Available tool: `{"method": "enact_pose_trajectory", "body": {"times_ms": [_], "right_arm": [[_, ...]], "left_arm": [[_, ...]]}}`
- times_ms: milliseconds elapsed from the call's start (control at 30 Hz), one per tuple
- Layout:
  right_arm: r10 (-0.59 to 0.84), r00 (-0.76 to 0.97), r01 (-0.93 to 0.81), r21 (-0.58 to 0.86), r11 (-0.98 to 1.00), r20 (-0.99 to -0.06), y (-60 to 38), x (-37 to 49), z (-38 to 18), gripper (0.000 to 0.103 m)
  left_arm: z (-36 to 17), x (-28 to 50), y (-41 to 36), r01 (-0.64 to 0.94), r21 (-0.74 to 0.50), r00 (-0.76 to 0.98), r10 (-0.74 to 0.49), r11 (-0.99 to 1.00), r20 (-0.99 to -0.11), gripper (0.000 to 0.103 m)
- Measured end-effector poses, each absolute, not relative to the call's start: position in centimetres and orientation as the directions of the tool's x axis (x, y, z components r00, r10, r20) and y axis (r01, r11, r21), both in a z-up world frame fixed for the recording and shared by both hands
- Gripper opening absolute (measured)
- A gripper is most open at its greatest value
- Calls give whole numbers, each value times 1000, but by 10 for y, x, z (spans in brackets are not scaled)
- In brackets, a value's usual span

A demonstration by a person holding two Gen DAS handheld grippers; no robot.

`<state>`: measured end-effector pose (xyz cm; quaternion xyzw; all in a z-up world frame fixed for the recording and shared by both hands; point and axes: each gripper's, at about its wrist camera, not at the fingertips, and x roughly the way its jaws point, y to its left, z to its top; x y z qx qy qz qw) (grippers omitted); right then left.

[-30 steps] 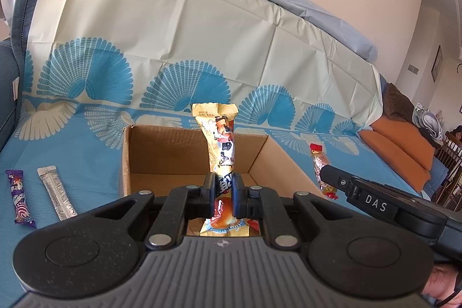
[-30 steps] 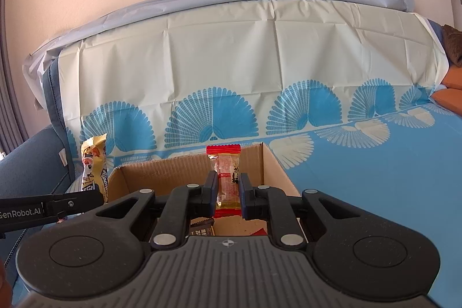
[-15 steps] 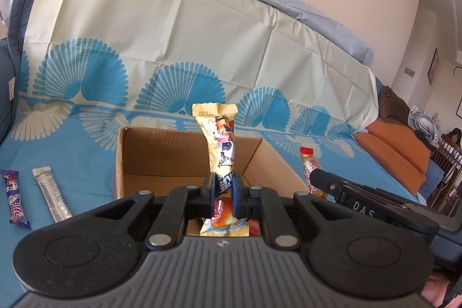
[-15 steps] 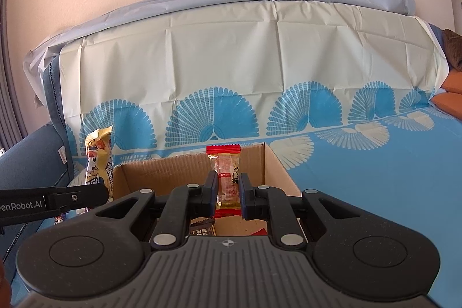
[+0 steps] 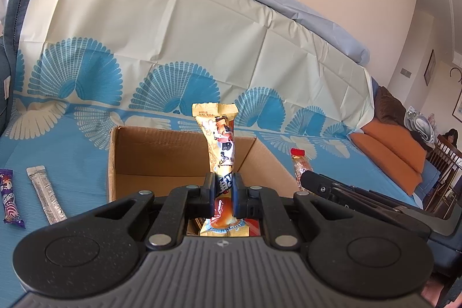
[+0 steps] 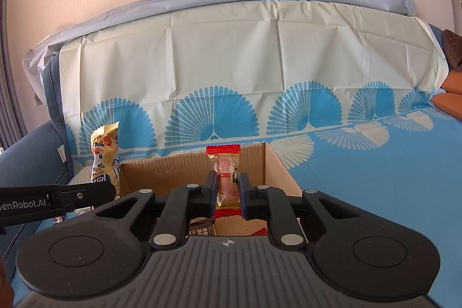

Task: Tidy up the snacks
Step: 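Open both grippers to drop the two candies into the box, then move both tools back and lower the left gripper over the purple bar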

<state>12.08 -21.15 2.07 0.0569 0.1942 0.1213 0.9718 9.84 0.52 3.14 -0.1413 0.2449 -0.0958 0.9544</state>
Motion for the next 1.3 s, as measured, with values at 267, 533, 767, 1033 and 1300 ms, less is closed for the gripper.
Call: {"method": "enact_pose_trajectory", "body": {"times_ms": [267,533,767,1033,1300], "right_arm": [[231,893,-186,150,971,-387,-207,122,19,52],[229,888,-178,162,971,-398,-195,121,19,63],[252,880,-204,160,966,-402,-168,114,20,65],[297,869,-252,163,954,-396,-122,102,22,65],[381,842,-328,197,924,-381,-74,92,22,47]], "left_arm": [[30,100,15,85,-351,860,-246,933,-446,25],[32,92,32,50,-336,867,-208,940,-453,25],[35,80,55,19,-290,874,-156,957,-460,25],[36,63,102,-60,-258,879,-71,964,-471,24],[16,50,151,-153,-238,860,11,959,-510,18]]}}
